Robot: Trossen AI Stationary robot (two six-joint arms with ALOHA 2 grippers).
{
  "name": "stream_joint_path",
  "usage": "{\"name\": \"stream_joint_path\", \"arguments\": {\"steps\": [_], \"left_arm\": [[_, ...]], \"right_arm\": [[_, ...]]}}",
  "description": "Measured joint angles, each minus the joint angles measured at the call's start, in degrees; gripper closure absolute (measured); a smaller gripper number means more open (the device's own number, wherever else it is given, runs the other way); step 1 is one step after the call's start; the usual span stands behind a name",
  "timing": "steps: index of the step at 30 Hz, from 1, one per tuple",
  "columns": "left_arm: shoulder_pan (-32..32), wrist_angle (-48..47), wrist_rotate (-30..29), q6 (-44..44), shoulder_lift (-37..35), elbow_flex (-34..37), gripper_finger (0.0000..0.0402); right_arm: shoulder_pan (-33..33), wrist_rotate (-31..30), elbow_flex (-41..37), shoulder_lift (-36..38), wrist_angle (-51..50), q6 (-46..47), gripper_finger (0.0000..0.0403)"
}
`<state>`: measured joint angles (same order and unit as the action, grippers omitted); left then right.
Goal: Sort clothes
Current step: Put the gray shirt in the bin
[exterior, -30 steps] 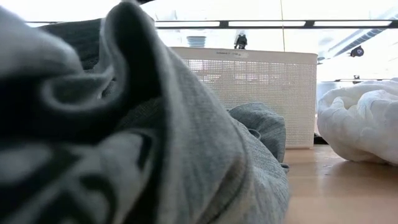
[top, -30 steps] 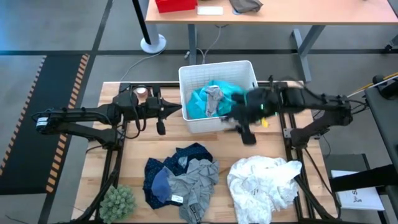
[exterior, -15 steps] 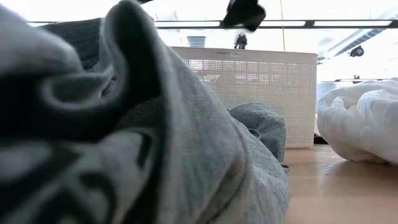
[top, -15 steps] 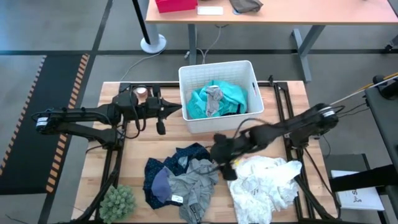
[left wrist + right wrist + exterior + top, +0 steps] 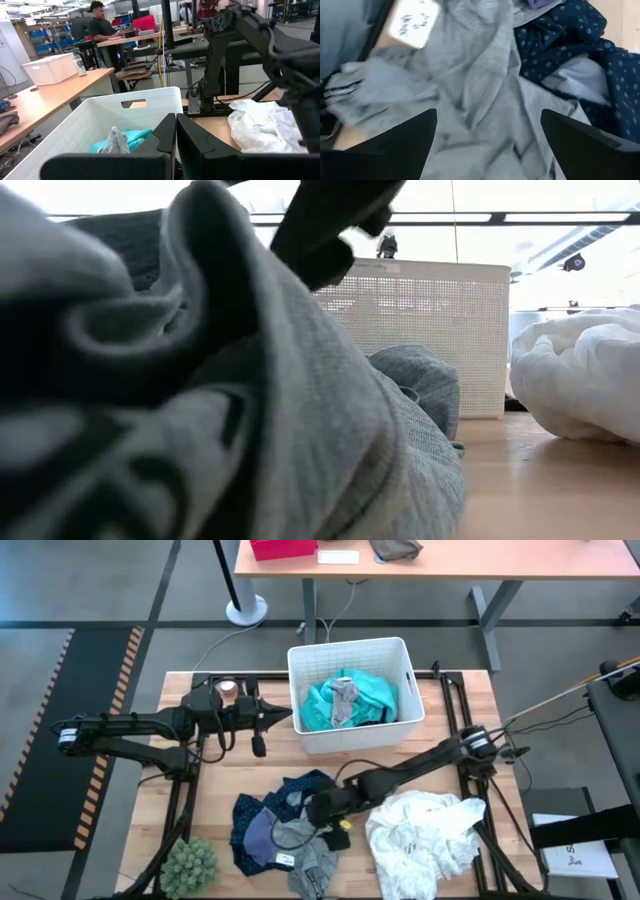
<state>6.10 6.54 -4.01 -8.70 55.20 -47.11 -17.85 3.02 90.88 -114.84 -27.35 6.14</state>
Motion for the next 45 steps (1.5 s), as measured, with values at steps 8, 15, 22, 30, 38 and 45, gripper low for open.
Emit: {"name": "stream_joint_path", "arguments": {"steps": [8,15,22,30,38,45], "left_arm": [[0.0,-0.7,0.0,-0.05,0.0,0.0,0.0402],[0.01,-2.04,0.0,-0.23,0.0,0.0,0.0402],[-0.01,-2.56,-0.04,-0.77,0.0,0.0,0.0402],[-0.01,-2.63,-0.07,-0.76,0.0,0.0,0.0402],[-0.01,-2.67,-1.47,-0.69,-0.28,0.0,0.0402],[0.0,-2.52,-2.56,-0.25,-0.66,0.0,0.0402]], "right_arm": [[1.47,4.9,5.37,-8.82,-0.05,0.25,0.0061],[3.52,15.99,9.37,-13.96,-1.11,0.5,0.0081],[4.14,15.47,9.67,-14.54,-0.98,0.36,0.0212],[4.08,7.28,10.01,-11.97,-1.82,-2.61,0.0382],[3.89,1.69,12.41,-4.85,-7.72,-4.66,0.0395],[3.55,-0.89,13.66,3.7,-11.42,-4.92,0.0393]]}}
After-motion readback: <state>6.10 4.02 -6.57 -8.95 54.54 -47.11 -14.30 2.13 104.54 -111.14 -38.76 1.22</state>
